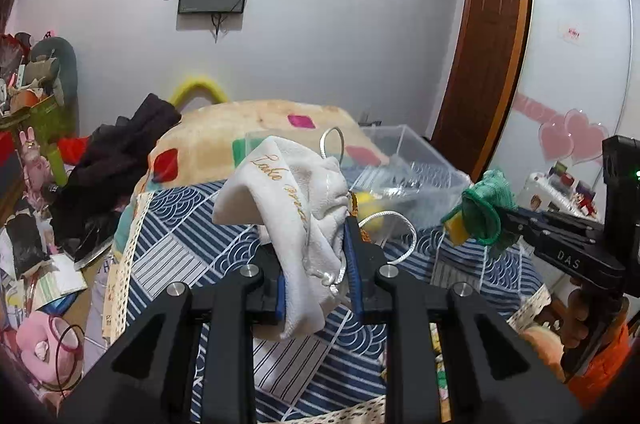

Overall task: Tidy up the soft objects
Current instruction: 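Grasp the white drawstring pouch with the left tool while the right tool grasps the green knit glove, then carry the pouch and green glove over the clear box and release both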

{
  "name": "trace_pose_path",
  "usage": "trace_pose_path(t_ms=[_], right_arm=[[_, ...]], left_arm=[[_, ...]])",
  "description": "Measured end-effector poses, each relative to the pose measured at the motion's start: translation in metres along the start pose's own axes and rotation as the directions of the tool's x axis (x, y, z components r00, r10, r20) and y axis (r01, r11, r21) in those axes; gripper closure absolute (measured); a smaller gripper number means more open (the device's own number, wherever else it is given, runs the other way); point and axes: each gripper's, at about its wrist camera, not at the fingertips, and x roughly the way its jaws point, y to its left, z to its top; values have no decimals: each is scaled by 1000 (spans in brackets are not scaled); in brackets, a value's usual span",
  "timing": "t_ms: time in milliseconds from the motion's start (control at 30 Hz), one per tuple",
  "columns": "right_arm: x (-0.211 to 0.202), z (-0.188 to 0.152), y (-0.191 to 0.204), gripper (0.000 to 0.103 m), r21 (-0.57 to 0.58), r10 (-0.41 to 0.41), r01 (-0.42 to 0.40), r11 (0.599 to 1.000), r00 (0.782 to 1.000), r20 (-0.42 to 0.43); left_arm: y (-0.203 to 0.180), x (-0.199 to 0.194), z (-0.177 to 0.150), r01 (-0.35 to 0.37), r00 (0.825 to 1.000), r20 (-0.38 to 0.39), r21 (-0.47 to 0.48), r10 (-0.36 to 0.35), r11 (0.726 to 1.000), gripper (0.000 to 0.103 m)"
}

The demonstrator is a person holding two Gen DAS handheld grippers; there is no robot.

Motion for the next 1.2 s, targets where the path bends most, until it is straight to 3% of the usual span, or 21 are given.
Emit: trace_pose_path(t_ms=[133,300,400,733,900,1200], right_arm=[[9,-2,7,92,22,87,-86,996,996,-28],[32,-10,25,92,10,124,-123,992,989,-84],[39,-13,30,92,24,164,-163,986,981,-103],[35,-15,31,91,76,289,-282,956,952,-101],[25,-10,36,92,50,286,-283,958,956,-73],[9,3,20,91,48,182,-182,982,983,-3]], left_arm=[[-6,6,-2,45,999,-21,-5,-45,999,80],[-21,21,-14,96,992,-77,5,-96,995,80],[-30,36,-24,92,989,-115,31,-88,995,80],[-31,77,-46,104,967,-235,-10,-103,995,80],[-29,80,-51,87,965,-247,-2,-85,996,80],[-9,72,-44,49,972,-228,-39,-57,998,80]])
